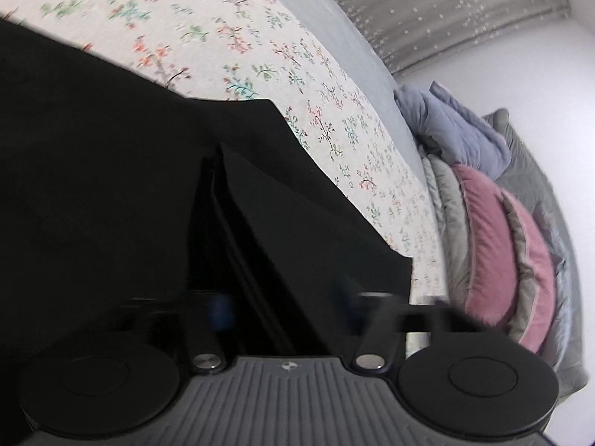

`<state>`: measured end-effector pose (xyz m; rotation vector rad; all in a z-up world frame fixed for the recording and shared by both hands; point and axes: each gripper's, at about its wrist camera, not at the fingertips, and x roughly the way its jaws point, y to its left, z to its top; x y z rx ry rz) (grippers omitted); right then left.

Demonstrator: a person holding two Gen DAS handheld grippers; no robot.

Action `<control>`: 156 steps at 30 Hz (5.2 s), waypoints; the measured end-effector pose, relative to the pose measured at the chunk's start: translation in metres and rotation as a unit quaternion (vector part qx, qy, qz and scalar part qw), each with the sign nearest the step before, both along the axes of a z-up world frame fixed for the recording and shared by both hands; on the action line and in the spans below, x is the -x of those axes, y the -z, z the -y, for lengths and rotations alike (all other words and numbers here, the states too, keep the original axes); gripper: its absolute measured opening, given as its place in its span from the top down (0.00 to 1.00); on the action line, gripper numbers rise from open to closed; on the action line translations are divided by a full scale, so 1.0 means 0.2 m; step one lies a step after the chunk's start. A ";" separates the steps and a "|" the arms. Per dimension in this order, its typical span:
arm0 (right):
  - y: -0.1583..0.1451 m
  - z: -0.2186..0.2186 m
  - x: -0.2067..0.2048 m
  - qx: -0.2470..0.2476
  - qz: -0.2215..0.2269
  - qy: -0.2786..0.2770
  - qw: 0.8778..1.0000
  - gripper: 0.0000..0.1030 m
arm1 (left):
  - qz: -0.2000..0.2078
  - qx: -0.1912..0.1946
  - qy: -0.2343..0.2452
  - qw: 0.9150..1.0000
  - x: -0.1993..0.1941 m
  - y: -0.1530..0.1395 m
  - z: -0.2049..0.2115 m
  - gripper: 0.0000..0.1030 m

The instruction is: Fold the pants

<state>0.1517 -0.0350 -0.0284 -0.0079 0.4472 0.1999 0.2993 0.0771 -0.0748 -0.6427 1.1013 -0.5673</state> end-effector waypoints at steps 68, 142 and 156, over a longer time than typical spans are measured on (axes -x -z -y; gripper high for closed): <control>0.23 -0.85 -0.51 -0.093 -0.109 -0.187 0.972 0.86 | 0.167 -0.336 -0.110 0.920 0.05 -0.21 -1.00 0.50; 0.50 1.03 0.07 -0.421 -0.250 0.053 0.870 0.69 | 0.154 -0.270 0.069 0.948 0.50 -0.09 0.44 0.34; 0.59 1.08 0.14 -0.495 -0.225 0.104 0.833 0.86 | 0.157 -0.277 0.071 0.945 0.49 -0.09 0.46 0.34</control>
